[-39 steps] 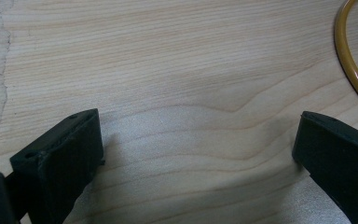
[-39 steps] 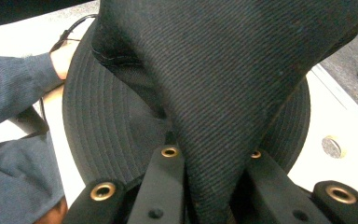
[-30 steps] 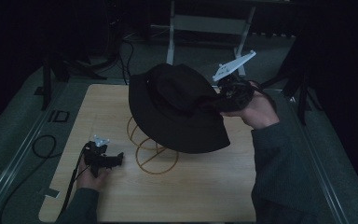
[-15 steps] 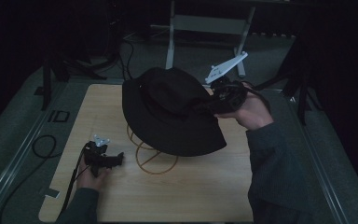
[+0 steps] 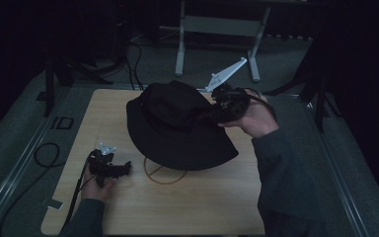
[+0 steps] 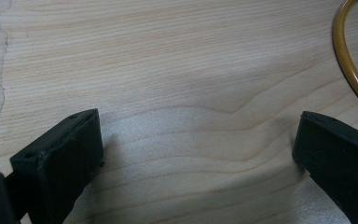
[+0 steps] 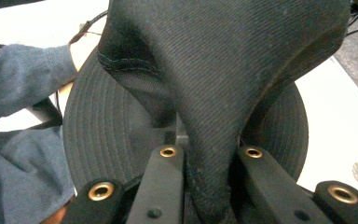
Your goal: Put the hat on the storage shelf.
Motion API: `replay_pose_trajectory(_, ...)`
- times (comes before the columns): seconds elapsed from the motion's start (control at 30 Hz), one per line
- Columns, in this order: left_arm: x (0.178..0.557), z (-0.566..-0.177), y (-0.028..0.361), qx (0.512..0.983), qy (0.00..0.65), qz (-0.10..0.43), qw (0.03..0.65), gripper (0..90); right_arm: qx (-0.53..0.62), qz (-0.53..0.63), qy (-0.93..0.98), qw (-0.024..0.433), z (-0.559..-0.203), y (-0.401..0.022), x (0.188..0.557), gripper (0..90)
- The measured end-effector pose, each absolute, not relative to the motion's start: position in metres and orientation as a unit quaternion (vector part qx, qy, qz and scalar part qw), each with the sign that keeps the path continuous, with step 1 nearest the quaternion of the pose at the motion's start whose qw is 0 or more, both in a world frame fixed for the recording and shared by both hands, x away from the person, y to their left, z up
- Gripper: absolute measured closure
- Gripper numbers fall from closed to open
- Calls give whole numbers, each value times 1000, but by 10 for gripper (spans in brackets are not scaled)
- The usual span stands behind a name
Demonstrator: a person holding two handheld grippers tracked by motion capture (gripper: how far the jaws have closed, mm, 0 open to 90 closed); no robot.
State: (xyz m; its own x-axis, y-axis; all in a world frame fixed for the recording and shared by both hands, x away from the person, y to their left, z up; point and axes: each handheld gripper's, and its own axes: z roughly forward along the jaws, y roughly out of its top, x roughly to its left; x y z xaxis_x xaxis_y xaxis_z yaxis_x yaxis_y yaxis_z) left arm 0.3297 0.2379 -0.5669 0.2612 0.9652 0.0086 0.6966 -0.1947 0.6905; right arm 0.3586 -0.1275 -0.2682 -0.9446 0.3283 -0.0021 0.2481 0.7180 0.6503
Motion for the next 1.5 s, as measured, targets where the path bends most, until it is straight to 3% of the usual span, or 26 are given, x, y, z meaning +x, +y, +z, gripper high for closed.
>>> replay_pose_trajectory(0.67, 330, -567, 238, 738, 563, 230, 293, 18, 150, 339, 927, 58, -278, -109, 366, 852)
replay_pose_trajectory(1.5, 330, -567, 238, 737, 563, 230, 294, 18, 172, 315, 932, 55, -293, -97, 379, 763)
